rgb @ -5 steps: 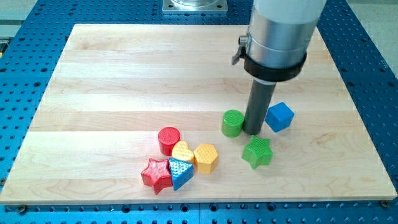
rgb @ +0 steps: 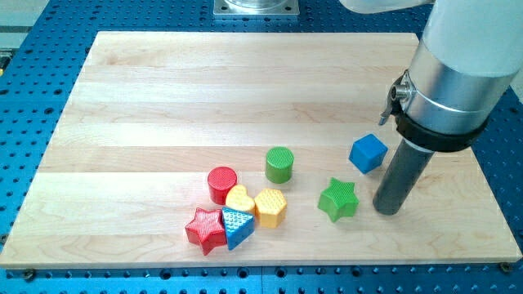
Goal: Move the green star slightly to the left
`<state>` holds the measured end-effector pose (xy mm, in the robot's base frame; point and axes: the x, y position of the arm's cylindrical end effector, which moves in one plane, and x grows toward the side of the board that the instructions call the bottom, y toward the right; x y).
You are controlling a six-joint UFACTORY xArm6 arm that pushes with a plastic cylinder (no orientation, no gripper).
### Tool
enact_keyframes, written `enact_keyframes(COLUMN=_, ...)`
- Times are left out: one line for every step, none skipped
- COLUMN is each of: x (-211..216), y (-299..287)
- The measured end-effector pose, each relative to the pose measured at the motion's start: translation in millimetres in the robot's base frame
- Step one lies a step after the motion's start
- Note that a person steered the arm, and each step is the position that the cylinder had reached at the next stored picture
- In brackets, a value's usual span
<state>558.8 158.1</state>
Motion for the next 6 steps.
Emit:
enact_keyframes(x=0.0, y=-32.6)
enact_keyframes(x=-0.4, y=-51.3)
enact_keyframes(x=-1.7, y=-41.4)
enact_keyframes(x=-8.9, y=24.6)
enact_keyframes(x=-43.1, y=54.9)
enact_keyframes(x=-74.6, y=34.8)
